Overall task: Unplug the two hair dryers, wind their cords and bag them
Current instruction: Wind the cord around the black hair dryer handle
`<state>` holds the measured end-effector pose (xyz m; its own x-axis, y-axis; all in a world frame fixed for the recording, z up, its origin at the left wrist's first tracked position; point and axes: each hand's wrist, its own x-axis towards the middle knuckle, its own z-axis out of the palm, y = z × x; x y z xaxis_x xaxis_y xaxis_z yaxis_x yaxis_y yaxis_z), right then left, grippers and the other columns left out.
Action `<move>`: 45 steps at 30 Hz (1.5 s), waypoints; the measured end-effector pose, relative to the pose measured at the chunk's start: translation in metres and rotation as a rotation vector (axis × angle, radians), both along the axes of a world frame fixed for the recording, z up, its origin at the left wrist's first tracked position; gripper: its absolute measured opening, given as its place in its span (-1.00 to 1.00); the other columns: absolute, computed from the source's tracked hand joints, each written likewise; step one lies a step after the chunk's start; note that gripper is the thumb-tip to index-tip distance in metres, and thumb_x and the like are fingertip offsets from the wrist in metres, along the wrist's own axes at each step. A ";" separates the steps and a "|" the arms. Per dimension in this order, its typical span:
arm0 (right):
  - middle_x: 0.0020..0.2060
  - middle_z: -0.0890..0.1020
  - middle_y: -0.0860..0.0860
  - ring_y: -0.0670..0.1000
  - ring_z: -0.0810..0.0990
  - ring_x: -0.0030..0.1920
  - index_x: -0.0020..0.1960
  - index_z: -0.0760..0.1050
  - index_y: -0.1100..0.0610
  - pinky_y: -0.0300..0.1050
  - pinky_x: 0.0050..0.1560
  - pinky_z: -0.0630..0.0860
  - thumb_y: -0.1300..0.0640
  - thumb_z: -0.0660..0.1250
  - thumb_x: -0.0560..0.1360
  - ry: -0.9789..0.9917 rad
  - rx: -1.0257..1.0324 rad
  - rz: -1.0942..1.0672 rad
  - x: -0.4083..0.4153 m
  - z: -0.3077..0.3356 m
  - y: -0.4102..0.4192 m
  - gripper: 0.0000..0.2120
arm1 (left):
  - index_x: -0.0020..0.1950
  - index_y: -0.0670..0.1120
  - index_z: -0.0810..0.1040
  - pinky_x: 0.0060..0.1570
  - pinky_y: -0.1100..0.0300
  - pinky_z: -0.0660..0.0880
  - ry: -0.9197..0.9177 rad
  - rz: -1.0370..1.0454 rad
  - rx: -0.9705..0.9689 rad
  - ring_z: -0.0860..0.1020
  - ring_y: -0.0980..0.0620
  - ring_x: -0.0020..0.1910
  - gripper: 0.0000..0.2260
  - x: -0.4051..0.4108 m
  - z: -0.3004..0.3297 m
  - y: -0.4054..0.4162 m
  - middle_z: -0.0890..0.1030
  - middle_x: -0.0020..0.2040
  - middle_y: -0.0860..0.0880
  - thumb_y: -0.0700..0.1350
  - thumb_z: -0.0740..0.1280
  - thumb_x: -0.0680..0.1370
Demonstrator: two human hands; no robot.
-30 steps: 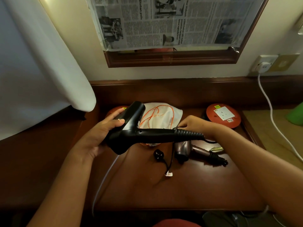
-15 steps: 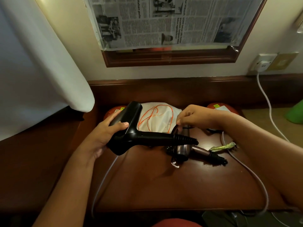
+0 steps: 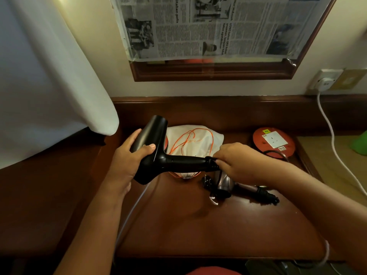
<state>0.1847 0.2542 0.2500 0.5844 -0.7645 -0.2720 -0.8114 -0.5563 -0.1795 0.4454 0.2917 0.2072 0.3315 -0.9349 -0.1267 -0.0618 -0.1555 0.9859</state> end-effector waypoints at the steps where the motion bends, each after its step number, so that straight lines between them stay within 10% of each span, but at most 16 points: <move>1: -0.06 0.52 0.04 0.07 0.51 -0.04 0.04 0.51 0.14 -0.01 0.02 0.48 0.10 0.08 0.60 -0.020 0.017 -0.052 0.001 -0.003 0.003 -0.76 | 0.41 0.10 0.42 0.02 0.11 0.55 0.000 0.025 -0.014 0.60 -0.05 0.07 -0.47 -0.001 0.000 0.001 0.57 0.17 -0.05 -0.14 0.44 0.46; 17: -0.38 0.47 0.07 -0.01 0.42 -0.49 -0.07 0.46 0.23 -0.15 -0.49 0.47 0.13 0.12 0.62 -0.782 0.518 -0.773 0.014 -0.036 0.033 -0.78 | 0.41 0.10 0.42 0.01 0.12 0.58 0.096 0.196 -0.119 0.61 0.06 0.04 -0.46 -0.013 0.006 0.007 0.56 0.08 0.13 -0.18 0.44 0.47; 25: -0.52 0.50 0.07 0.05 0.52 -0.44 -0.33 0.54 0.20 -0.11 -0.27 0.51 -0.19 0.14 0.58 -0.994 0.741 -0.795 0.019 -0.053 0.040 -0.45 | 0.39 0.13 0.44 0.07 -0.05 0.58 0.211 0.258 -0.106 0.63 -0.06 0.06 -0.48 -0.009 -0.001 0.011 0.58 0.10 0.04 -0.16 0.43 0.46; 34: -0.19 0.62 0.13 -0.02 0.63 -0.16 -0.04 0.56 0.28 -0.22 -0.11 0.57 0.35 0.21 0.54 -1.642 0.973 -0.723 0.021 -0.069 0.040 -0.85 | 0.40 0.08 0.45 0.10 -0.07 0.57 0.307 0.290 -0.124 0.63 -0.07 0.08 -0.50 -0.009 -0.001 0.008 0.60 0.15 -0.02 -0.16 0.42 0.47; 45: -0.38 0.45 -0.08 -0.11 0.45 -0.36 -0.22 0.45 0.00 -0.20 -0.33 0.47 0.23 0.47 0.38 -0.790 0.256 -0.467 0.018 -0.061 0.039 -0.78 | 0.39 0.07 0.45 0.04 -0.02 0.59 0.319 0.236 -0.125 0.63 -0.09 0.07 -0.49 -0.006 0.002 0.005 0.58 0.20 -0.08 -0.16 0.43 0.46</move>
<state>0.2024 0.2928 0.1893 0.3213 -0.9393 -0.1204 -0.5338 -0.0746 -0.8423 0.4391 0.2963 0.2095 0.5011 -0.8526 -0.1479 0.2732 -0.0063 0.9619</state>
